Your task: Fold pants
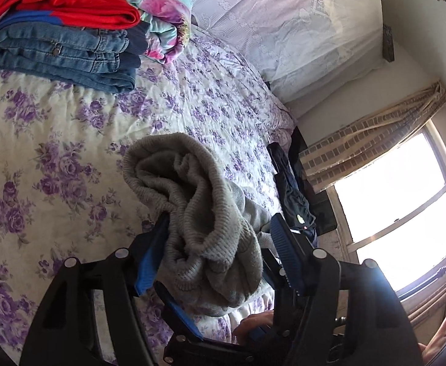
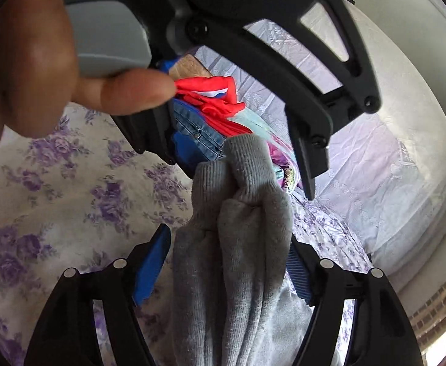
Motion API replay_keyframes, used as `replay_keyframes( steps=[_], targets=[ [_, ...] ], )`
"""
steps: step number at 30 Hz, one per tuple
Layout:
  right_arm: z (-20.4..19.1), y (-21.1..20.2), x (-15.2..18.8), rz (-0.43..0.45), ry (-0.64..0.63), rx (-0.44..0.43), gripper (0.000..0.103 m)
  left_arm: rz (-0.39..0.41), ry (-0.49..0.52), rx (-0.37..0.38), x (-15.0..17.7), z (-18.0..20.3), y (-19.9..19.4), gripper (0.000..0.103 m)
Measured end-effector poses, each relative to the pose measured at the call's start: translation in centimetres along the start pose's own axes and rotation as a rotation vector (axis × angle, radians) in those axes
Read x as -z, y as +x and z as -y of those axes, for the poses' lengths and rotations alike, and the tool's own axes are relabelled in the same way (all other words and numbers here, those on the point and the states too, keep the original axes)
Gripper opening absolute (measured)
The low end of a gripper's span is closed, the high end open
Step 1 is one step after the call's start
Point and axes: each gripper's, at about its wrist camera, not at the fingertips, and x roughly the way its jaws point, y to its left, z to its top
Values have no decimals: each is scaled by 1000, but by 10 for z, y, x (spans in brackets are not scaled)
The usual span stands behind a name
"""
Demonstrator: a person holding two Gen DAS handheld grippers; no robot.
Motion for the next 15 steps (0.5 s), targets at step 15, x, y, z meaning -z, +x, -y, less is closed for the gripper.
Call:
replay_keyframes(
  steps=[15],
  targets=[
    [25,-11,27,41,133,-42,26,-114,-173,88,7,-28,32,93]
  ],
)
